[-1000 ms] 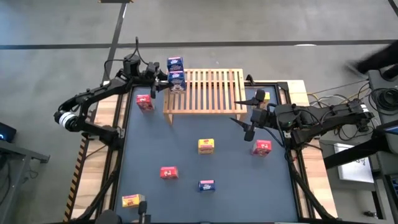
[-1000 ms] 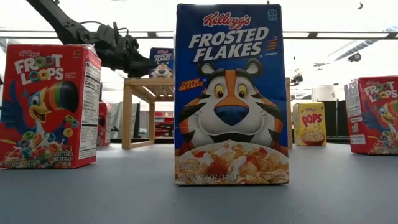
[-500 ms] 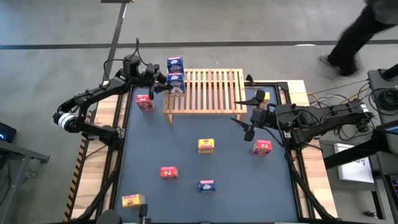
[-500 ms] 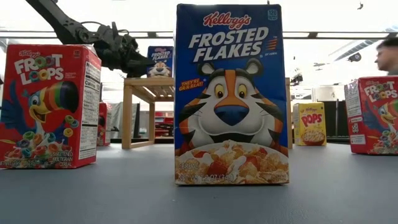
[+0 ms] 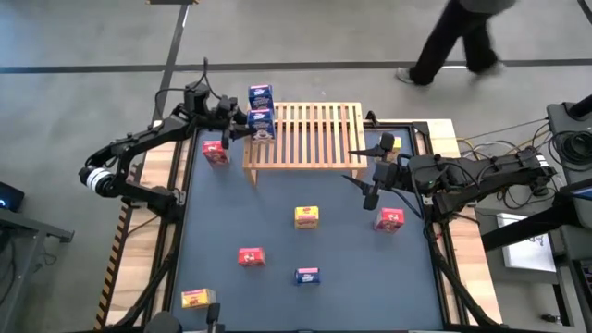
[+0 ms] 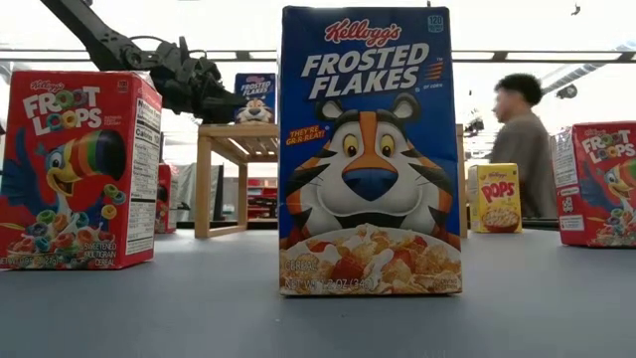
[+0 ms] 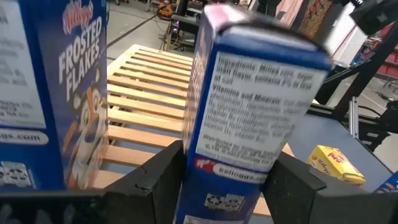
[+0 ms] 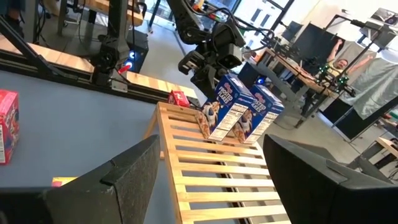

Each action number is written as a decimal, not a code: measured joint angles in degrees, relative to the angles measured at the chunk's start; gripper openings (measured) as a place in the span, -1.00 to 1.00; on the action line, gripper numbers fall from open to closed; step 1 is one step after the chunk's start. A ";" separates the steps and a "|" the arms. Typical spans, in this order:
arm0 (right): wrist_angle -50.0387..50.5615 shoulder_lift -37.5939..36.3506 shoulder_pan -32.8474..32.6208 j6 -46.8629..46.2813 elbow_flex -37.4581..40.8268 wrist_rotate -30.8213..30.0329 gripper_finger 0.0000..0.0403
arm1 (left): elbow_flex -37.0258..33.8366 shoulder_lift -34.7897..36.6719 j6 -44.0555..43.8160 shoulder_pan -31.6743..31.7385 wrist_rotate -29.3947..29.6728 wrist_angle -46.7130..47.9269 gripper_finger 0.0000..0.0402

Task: Stack cereal on shelf
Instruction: Put the right blue cereal box on the shelf aligned with the other blue cereal box, then put the blue cereal box on the shelf aligned with the other blue cereal boxes

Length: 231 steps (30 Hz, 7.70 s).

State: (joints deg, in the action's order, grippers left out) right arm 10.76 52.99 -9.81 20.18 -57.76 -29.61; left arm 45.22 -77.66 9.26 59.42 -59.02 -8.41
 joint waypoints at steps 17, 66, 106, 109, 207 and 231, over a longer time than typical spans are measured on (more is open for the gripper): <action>-0.91 0.02 0.01 0.37 0.00 0.00 0.36 | -0.03 1.51 1.22 0.04 1.97 3.80 0.15; -1.54 9.59 -5.93 -11.22 6.31 -0.37 0.36 | -10.93 41.25 -6.03 -79.43 86.36 13.87 0.11; -2.60 22.55 -28.08 -33.30 6.56 -2.68 0.36 | 13.14 -15.50 -25.55 -97.26 90.93 2.54 0.11; -4.81 25.37 -28.47 -33.70 6.56 -1.88 0.36 | 13.12 -16.21 -27.37 -97.29 90.83 2.59 0.11; -21.20 32.57 -27.64 -30.03 6.58 -2.60 0.36 | 14.28 -28.37 -33.99 -93.42 86.42 -3.89 -0.02; -17.16 26.39 -27.66 -29.02 6.56 -2.69 0.36 | 14.22 -23.53 -28.74 -92.87 86.47 -3.38 -0.10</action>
State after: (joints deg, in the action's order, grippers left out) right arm -6.39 79.38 -37.47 -8.84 -51.20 -32.29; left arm 59.44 -101.19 -19.48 -33.45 27.45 -11.79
